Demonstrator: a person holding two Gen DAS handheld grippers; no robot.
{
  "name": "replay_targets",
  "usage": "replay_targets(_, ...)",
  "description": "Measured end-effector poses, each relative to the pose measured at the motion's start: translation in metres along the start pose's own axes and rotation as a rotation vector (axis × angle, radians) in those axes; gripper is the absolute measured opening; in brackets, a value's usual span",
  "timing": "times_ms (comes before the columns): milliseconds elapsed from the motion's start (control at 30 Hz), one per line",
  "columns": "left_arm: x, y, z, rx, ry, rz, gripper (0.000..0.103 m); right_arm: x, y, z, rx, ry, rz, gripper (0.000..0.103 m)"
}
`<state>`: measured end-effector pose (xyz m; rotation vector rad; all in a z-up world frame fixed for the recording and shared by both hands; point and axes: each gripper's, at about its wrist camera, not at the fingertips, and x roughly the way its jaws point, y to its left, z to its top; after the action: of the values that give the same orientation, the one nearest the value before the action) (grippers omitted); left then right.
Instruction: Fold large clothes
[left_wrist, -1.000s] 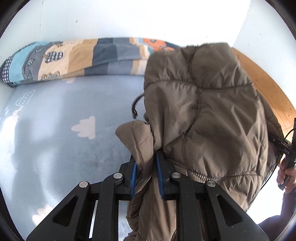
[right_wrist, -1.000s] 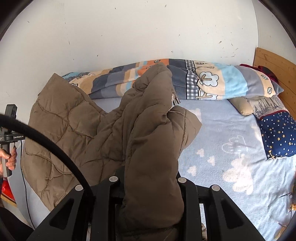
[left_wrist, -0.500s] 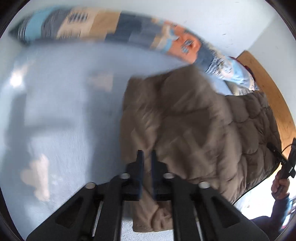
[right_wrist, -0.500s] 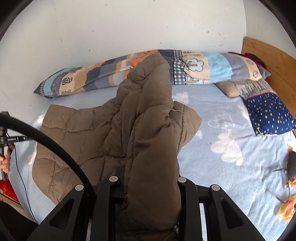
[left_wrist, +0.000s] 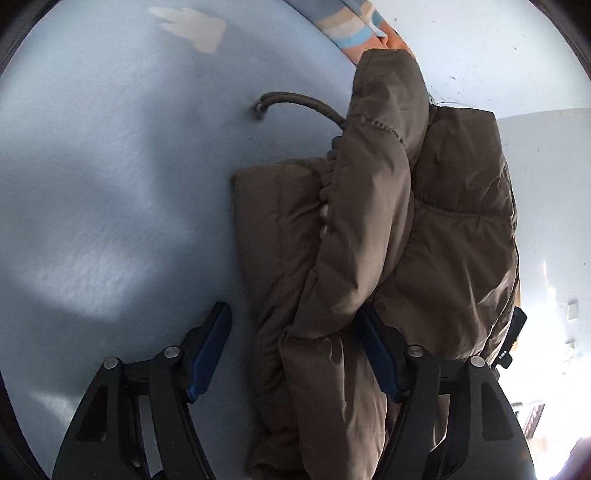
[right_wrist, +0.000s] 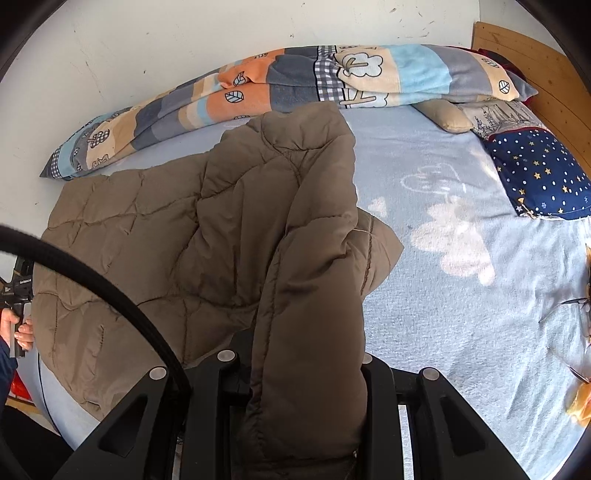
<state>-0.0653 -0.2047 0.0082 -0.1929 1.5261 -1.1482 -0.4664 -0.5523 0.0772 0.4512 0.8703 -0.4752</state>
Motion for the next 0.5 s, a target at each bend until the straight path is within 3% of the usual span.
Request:
replay_targets(67, 0.004, -0.010, 0.005, 0.008, 0.026, -0.006, 0.050, 0.009, -0.006, -0.001, 0.004, 0.023, 0.007, 0.029)
replay_targets(233, 0.004, -0.058, 0.006, 0.132, 0.025, 0.166, 0.029, 0.018, -0.008, -0.002, -0.021, 0.043, -0.002, 0.029)
replay_targets(400, -0.016, -0.106, -0.016, 0.249, -0.043, 0.266, 0.023, 0.009, -0.002, -0.005, -0.060, 0.016, -0.008, 0.029)
replay_targets(500, -0.030, -0.127, -0.033, 0.288, -0.067, 0.268, 0.023, -0.008, 0.001, -0.009, -0.079, -0.012, 0.004, 0.029)
